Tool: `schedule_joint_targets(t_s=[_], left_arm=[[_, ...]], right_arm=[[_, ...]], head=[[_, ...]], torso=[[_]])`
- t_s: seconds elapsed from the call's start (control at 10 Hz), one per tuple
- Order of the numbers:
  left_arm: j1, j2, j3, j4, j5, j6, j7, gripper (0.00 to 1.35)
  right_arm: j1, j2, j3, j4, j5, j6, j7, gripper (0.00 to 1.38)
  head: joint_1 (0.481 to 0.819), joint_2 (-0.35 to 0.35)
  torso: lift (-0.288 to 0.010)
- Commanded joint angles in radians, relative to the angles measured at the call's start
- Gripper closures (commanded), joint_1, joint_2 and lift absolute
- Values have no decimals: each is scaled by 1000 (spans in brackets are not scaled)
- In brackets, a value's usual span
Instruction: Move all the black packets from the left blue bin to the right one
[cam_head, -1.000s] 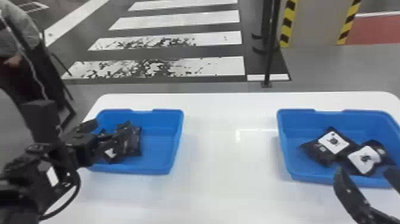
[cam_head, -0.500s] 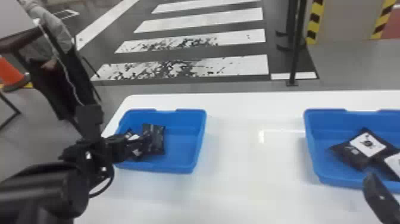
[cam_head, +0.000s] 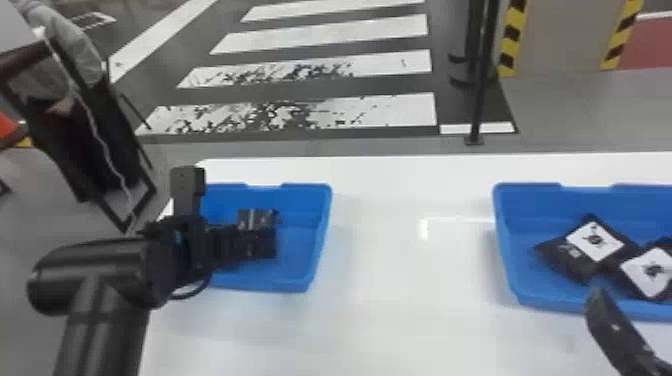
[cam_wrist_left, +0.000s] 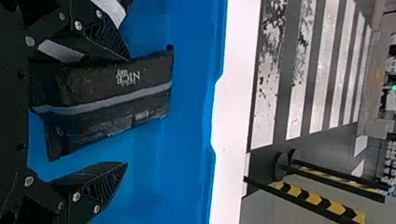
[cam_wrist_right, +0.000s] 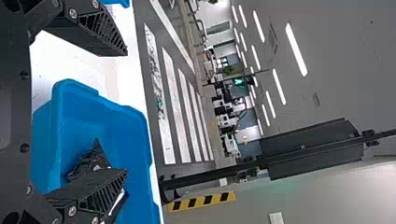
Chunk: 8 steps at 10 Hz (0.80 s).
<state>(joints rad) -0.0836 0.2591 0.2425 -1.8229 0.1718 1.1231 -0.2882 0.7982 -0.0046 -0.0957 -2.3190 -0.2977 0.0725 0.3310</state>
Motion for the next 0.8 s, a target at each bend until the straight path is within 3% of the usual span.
schedule_joint_targets(t_s=[0.0,0.1,0.3,0.7], left_arm=[[-27,9,-19,57,6,55,-14,911],[-20,8,-17,57,8,55,-14,1115],[-20,14,-17,40,-16,48,-52,1119],[135,14,41,-306,2,60,-78,1131]], right_arm=[[-3,0,0,3,-5,1,0,148],[-3,0,0,3,-9,1,0,148],[-3,0,0,6,-11,4,0,148],[-13,-2,12,8,-23,4,2,150]], head=[[695,208],[695,205],[695,200],[695,202]], torso=[[-185],[-185],[-185],[-185]])
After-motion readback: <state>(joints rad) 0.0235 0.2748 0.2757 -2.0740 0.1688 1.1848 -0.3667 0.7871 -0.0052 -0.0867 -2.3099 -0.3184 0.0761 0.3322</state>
